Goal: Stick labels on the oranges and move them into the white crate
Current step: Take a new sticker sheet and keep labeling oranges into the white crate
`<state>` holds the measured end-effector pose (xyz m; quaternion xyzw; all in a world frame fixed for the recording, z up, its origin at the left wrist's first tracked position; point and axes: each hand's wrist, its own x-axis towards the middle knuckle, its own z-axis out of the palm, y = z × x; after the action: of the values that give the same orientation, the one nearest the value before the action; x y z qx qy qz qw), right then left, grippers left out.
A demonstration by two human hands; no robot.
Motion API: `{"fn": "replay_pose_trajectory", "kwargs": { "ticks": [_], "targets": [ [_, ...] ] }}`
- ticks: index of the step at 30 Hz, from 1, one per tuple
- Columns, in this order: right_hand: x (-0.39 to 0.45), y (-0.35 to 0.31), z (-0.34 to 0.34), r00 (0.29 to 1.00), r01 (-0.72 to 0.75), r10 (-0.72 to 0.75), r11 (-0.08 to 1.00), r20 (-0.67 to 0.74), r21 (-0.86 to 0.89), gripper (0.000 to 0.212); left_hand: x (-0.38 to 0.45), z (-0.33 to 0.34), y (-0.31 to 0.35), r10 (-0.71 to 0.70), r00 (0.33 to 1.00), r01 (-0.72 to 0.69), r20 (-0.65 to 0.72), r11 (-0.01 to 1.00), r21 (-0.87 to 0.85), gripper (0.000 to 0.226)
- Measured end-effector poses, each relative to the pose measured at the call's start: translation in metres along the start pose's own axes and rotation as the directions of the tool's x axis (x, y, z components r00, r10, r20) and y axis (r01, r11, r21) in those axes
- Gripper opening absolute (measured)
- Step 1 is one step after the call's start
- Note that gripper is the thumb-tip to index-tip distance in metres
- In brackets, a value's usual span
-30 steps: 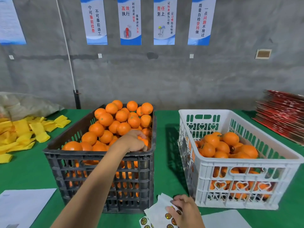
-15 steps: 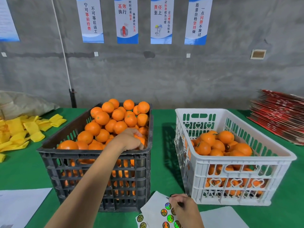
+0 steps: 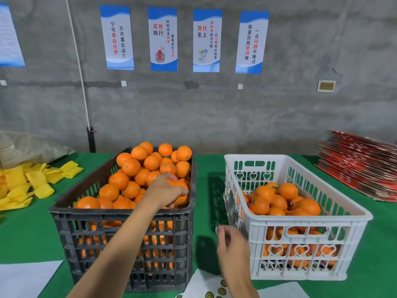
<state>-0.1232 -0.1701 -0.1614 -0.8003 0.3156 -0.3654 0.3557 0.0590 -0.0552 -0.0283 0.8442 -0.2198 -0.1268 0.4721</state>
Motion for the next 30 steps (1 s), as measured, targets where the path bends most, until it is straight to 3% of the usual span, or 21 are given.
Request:
{"fn": "replay_pose_trajectory", "kwargs": {
  "ticks": [3,6,9,11,16,20,22,24,26,27,29,30],
  "targets": [
    [0.031,-0.056,-0.006,0.969,0.172,-0.158,0.983,-0.192,0.058,0.016,-0.004,-0.002,0.003,0.019,0.997,-0.030,-0.070,0.985,-0.170,0.073],
    [0.060,-0.102,-0.005,0.905,0.304,-0.315,0.949,-0.285,-0.081,0.021,-0.008,-0.002,0.007,0.032,0.994,-0.062,-0.109,0.954,-0.292,0.082],
    [0.072,-0.126,0.003,0.869,0.386,-0.433,0.896,-0.238,-0.221,0.021,-0.012,-0.004,0.011,0.019,0.999,-0.029,-0.030,0.924,-0.382,0.083],
    [0.074,-0.129,0.011,0.869,0.426,-0.461,0.882,-0.179,-0.204,0.019,-0.014,-0.006,0.012,0.009,1.000,0.004,0.028,0.901,-0.434,0.079],
    [0.083,-0.118,0.003,0.896,0.427,-0.442,0.885,0.047,0.185,0.025,-0.013,-0.011,0.008,0.032,0.993,0.044,0.117,0.807,-0.589,0.070],
    [0.077,-0.112,-0.003,0.866,0.400,-0.440,0.894,0.236,0.201,0.047,-0.011,-0.008,0.010,0.097,0.992,-0.037,0.075,0.821,-0.570,0.067],
    [0.074,-0.114,0.002,0.904,0.365,-0.391,0.916,0.170,0.168,0.068,-0.012,-0.004,0.014,0.171,0.984,-0.126,0.048,0.864,-0.488,0.067],
    [0.075,-0.116,0.003,0.965,0.240,-0.253,0.957,0.066,0.160,0.085,-0.012,0.000,0.015,0.274,0.959,-0.210,0.077,0.864,-0.457,0.066],
    [0.079,-0.110,0.002,0.999,0.048,-0.044,0.945,-0.020,0.325,0.074,-0.013,0.001,0.016,0.353,0.923,-0.236,0.154,0.833,-0.500,0.059],
    [0.079,-0.106,0.001,0.996,-0.059,0.085,0.856,-0.027,0.514,0.061,-0.013,0.001,0.015,0.365,0.915,-0.234,0.170,0.826,-0.513,0.056],
    [0.078,-0.099,-0.004,0.947,-0.202,0.317,0.461,0.052,0.864,0.043,-0.009,0.001,0.012,0.326,0.934,-0.221,0.145,0.847,-0.483,0.049],
    [0.079,-0.097,-0.009,0.920,-0.206,0.383,0.273,0.090,0.940,0.049,-0.005,0.001,0.010,0.278,0.951,-0.195,0.135,0.878,-0.437,0.043]
  ]
}}
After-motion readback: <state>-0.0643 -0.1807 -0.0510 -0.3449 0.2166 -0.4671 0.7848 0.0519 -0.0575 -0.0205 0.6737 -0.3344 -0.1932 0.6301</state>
